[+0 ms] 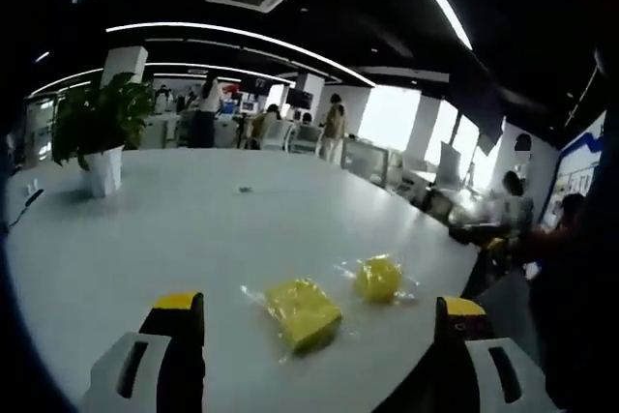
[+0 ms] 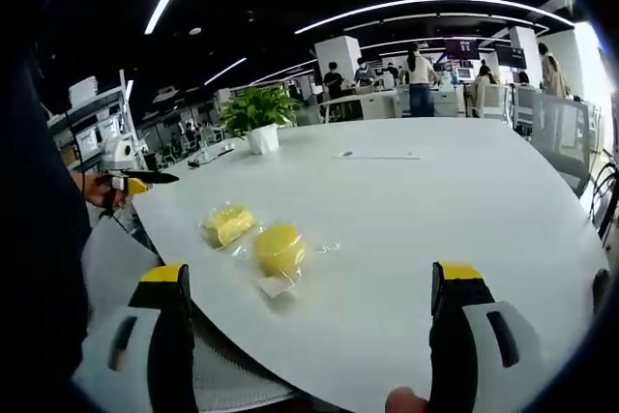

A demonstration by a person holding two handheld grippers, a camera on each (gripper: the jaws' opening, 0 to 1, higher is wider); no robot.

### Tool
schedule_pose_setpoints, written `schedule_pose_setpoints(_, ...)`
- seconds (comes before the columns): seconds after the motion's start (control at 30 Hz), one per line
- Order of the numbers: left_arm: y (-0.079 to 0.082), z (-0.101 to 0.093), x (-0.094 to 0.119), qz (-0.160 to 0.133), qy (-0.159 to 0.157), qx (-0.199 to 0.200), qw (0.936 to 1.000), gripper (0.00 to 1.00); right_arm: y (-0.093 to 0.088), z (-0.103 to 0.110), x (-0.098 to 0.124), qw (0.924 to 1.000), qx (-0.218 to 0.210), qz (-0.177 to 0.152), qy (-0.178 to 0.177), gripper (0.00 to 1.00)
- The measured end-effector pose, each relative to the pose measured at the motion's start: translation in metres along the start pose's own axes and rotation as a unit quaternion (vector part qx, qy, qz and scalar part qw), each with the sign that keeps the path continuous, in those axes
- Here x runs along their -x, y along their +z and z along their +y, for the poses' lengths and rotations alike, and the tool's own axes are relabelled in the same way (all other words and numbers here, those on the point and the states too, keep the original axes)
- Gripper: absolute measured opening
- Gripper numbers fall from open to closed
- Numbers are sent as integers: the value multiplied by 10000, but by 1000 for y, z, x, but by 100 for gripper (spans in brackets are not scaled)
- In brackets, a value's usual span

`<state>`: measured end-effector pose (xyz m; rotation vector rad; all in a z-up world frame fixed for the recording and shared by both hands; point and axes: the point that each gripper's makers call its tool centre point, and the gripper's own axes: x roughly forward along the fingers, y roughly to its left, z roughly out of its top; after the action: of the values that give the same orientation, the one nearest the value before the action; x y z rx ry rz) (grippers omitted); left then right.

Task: Compare the silicone blocks by pressing each to a similar depth, holding the contact briefly, and releasing to observe deformation and rebound differences across the visible hardness samples.

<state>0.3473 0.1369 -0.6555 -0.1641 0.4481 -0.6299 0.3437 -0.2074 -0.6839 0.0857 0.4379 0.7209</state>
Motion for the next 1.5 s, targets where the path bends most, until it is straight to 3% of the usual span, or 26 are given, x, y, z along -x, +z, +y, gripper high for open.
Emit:
schedule_pose_setpoints(0.13,2,-13,-21,165,-232,77,9996,100,-1,-2,-1,10000,-11,0,4,97)
schedule_pose_setpoints(0.3,2,-32,-50,337,-596,530,9962,100,-1,-5,0,10000,-70,-28,-46,97)
schedule_pose_setpoints(0.73,-19,-66,-118,957,-907,1158,9845,100,-2,0,-1,10000,-65,5,13,97)
schedule_pose_setpoints(0.87,-28,-66,-137,1176,-858,1240,9816,98,-2,1,0,9999,-143,-36,22,97)
schedule_pose_setpoints(1.13,-46,-70,-165,1637,-871,2028,9615,88,-2,5,0,9997,-232,-24,78,97)
schedule_pose_setpoints(1.33,-55,-63,-173,1773,-779,2134,9576,86,0,8,3,9996,-254,-17,116,97)
schedule_pose_setpoints(1.5,-62,-60,-180,1906,-783,2244,9525,76,1,6,4,9994,-329,-60,57,97)
